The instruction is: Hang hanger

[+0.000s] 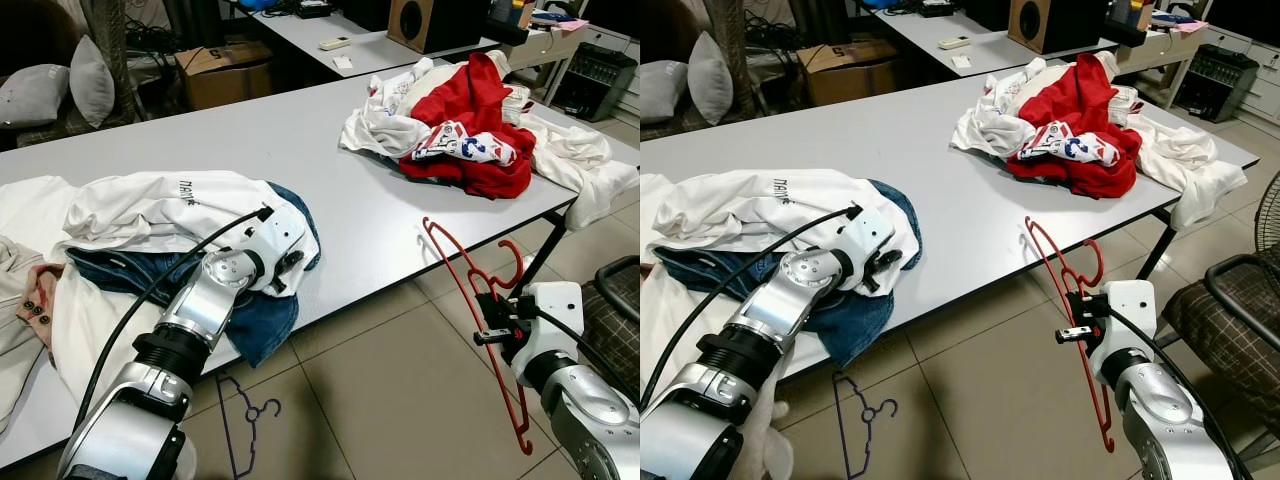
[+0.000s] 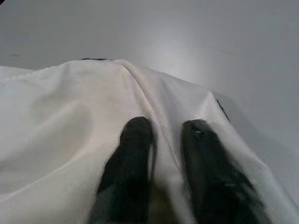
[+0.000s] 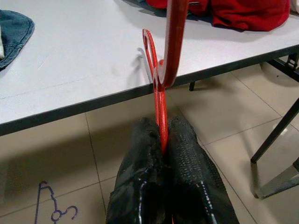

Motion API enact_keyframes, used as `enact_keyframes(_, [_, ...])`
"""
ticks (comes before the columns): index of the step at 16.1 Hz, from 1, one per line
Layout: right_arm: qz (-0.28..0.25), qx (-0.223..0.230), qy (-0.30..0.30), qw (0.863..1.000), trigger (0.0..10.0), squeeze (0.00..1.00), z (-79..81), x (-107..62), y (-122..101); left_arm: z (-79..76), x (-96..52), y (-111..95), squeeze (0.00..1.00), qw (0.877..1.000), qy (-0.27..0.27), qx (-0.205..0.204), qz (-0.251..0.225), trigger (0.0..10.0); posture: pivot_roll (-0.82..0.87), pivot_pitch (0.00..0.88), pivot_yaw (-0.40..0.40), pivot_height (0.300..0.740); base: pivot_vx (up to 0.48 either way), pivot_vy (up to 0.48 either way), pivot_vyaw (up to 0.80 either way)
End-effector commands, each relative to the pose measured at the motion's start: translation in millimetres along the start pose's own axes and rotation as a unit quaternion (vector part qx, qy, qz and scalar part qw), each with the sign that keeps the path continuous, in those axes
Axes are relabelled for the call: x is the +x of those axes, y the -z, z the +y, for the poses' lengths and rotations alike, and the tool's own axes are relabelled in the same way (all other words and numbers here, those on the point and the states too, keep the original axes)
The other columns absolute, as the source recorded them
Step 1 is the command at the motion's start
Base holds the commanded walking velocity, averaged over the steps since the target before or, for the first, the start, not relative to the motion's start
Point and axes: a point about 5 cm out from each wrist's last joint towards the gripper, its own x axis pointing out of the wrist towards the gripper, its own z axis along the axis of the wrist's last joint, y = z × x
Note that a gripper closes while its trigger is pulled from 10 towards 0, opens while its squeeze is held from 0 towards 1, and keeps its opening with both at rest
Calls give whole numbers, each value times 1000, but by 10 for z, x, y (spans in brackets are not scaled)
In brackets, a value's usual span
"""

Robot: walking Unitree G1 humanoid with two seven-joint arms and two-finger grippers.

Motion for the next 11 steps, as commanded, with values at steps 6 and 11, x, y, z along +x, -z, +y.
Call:
enact_keyframes(6, [-7,-5,8,1000,10000,0,-9,-20,-39,50,-1,-57,0,1000,0,2,-14,0,-179,0,37,740,0,0,0])
enact_keyframes(11, [-7,-4,4,1000,10000,0,11,-3,-28,72,-26,-19,0,1000,4,3,-11,0,-164,0,37,740,0,0,0])
